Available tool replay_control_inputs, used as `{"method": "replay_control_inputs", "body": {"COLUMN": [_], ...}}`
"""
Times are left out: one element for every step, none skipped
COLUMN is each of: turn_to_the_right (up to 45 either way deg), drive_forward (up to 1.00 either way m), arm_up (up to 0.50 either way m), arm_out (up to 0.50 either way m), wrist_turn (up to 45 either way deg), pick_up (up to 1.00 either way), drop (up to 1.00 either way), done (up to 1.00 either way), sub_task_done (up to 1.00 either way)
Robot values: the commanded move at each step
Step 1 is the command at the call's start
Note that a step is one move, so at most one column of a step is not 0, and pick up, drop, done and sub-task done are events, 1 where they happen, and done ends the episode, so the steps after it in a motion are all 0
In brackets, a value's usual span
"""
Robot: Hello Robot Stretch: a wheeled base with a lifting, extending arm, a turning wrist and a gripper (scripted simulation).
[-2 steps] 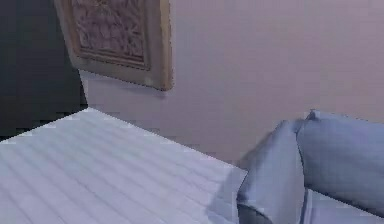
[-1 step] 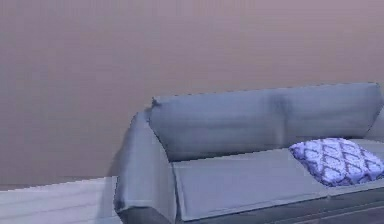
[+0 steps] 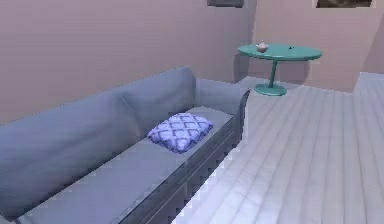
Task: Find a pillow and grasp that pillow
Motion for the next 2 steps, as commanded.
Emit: {"method": "replay_control_inputs", "body": {"turn_to_the_right": [15.0,0.0], "drive_forward": [0.0,0.8], "arm_up": [0.0,0.0], "arm_out": [0.0,0.0], "wrist_turn": [0.0,0.0], "pick_up": [0.0,0.0], "drop": [0.0,0.0], "done": [0.0,0.0], "sub_task_done": [0.0,0.0]}}
